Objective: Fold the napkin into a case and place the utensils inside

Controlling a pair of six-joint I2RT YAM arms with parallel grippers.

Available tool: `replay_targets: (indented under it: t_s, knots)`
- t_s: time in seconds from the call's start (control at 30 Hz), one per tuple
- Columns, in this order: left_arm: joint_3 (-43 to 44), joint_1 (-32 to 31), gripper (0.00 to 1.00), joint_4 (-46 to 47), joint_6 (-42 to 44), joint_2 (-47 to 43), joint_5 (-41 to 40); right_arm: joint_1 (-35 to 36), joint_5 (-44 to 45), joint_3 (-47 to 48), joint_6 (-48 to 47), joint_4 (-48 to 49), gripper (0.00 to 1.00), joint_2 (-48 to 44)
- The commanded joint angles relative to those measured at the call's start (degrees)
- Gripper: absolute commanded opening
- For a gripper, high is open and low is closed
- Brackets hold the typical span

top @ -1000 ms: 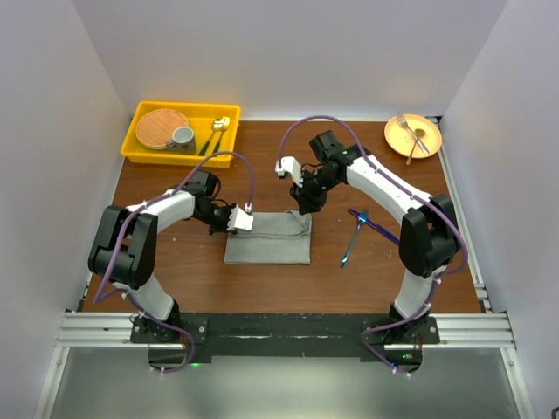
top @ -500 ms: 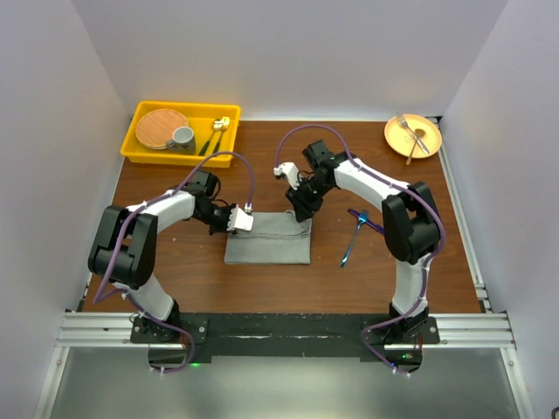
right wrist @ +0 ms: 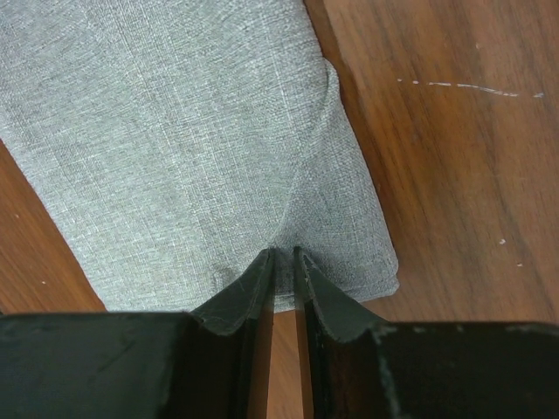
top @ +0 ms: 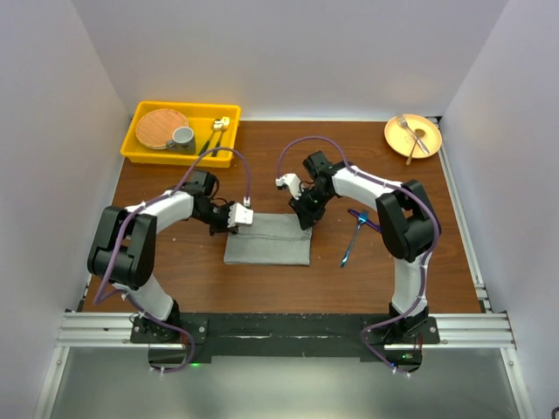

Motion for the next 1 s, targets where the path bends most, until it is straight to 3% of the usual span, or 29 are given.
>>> replay_targets:
  t_s: [0.0, 0.03, 0.1, 0.17, 0.23, 0.27, 0.37, 0.47, 0.57, 0.77, 0.97]
  knots:
    - [2.73, 5.46, 0.13, 1.36, -17.20, -4.57, 11.61, 0.26, 3.45, -1.60, 0.43, 3.19, 0.19, 0.81]
    - [3.27, 6.95, 0.17, 2.58, -22.03, -5.28, 14.27, 0.26, 3.71, -1.96, 0.52, 3.64, 0.19, 0.99]
    - [3.37, 10.21, 0.22, 10.18, -41.69, -7.30, 18.06, 0.26, 4.51, -2.22, 1.48, 4.60, 0.19, 1.16]
    - [2.67, 10.74, 0.24, 15.40, -60.89, -8.44, 17.73, 0.26, 4.86, -2.40, 1.93, 5.22, 0.18, 1.61]
    - [0.30, 10.48, 0.29, 21.99, -71.85, -8.80, 19.04, 0.34, 5.03, -2.40, 2.54, 6.54, 0.18, 1.78]
    - [-0.93, 10.13, 0.31, 25.06, -84.18, -9.15, 18.61, 0.26, 5.12, -2.05, 2.63, 6.63, 0.18, 2.13]
    - [-6.29, 9.00, 0.40, 39.64, -101.63, -9.24, 15.89, 0.26, 5.47, -1.78, 2.54, 7.59, 0.18, 2.57]
    - [-10.59, 6.71, 0.53, 48.87, -109.58, -10.03, 13.34, 0.26, 6.00, -2.40, 1.76, 8.82, 0.18, 2.22]
    - [-12.36, 4.95, 0.57, 55.48, -116.19, -8.02, 11.22, 0.25, 5.74, -2.31, 0.88, 9.62, 0.18, 2.13]
    - [-14.30, 1.96, 0.59, 69.09, -127.27, -0.81, 9.12, 0.17, 6.09, -2.40, -1.76, 10.23, 0.18, 1.61]
    - [-13.16, -0.77, 0.56, 74.14, -130.27, 5.96, 7.45, 0.34, 6.44, -1.79, -2.73, 9.97, 0.18, 2.31]
